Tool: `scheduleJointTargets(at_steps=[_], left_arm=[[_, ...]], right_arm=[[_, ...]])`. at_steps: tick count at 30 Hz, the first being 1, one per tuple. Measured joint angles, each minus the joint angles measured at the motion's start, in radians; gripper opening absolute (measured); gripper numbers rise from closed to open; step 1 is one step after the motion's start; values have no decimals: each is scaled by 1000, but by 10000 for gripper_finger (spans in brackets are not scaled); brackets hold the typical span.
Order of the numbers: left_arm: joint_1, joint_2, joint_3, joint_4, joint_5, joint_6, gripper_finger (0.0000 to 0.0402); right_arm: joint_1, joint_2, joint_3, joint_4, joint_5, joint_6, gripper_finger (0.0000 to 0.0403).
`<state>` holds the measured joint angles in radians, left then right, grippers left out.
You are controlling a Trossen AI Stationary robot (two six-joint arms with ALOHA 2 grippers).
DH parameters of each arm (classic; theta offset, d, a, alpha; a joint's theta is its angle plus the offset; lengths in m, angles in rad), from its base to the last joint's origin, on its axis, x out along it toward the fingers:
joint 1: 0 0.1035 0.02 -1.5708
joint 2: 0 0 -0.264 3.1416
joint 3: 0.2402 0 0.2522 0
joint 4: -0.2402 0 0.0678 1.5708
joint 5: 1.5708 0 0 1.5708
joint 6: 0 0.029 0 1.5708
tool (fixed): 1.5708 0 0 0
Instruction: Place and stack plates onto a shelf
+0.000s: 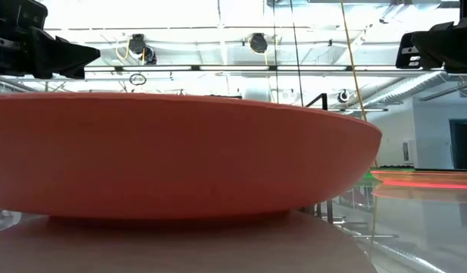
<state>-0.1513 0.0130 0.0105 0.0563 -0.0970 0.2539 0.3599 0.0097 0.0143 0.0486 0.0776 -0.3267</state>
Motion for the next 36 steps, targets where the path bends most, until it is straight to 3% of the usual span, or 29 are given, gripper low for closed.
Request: scheduleJointTargets(at_steps=[10,29,36], left_arm=[[0,0,0,0,0,0,35],[0,0,0,0,0,0,35],[0,0,0,0,0,0,35]], right_arm=[[0,0,0,16,0,0,0],[0,0,0,502,8,32,0],[0,24,0,484,163,75,0]])
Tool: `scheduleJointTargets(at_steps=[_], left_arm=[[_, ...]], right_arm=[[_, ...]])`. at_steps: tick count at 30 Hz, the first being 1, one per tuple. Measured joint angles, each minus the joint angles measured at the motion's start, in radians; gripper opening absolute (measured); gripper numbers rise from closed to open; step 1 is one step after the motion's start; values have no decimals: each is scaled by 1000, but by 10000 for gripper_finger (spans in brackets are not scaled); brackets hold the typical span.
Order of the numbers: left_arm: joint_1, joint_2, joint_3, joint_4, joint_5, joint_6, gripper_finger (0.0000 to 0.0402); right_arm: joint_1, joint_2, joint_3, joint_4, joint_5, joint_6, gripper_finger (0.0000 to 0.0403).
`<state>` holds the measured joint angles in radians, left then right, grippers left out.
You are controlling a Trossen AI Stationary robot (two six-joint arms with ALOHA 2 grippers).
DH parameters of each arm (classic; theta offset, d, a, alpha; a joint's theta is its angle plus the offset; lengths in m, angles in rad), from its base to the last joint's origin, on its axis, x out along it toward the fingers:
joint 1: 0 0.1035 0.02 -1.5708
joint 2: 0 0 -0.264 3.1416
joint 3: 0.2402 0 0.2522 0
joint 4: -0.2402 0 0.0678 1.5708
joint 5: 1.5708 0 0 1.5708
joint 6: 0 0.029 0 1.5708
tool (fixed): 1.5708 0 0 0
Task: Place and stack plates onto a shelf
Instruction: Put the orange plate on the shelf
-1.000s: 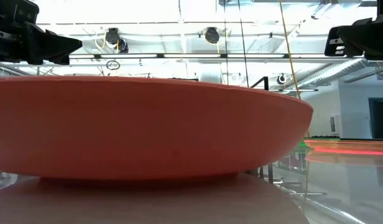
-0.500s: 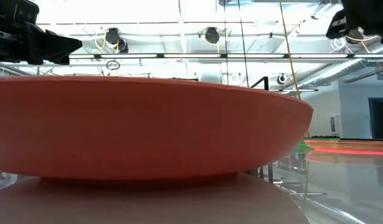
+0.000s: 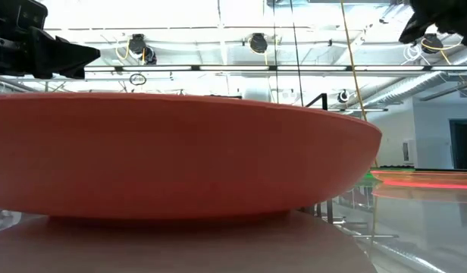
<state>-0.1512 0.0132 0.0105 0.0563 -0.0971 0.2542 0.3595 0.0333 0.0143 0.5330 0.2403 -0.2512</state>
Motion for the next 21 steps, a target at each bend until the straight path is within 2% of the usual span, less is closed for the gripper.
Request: scheduleJointTargets(at_steps=[6,15,17,21], left_arm=[[0,0,0,0,0,0,35],[0,0,0,0,0,0,35],[0,0,0,0,0,0,35],[0,0,0,0,0,0,35]], right_arm=[[0,99,0,-32,23,-5,0],[0,278,0,202,386,52,0],[-3,319,0,244,417,38,0],[-25,398,0,284,413,31,0]])
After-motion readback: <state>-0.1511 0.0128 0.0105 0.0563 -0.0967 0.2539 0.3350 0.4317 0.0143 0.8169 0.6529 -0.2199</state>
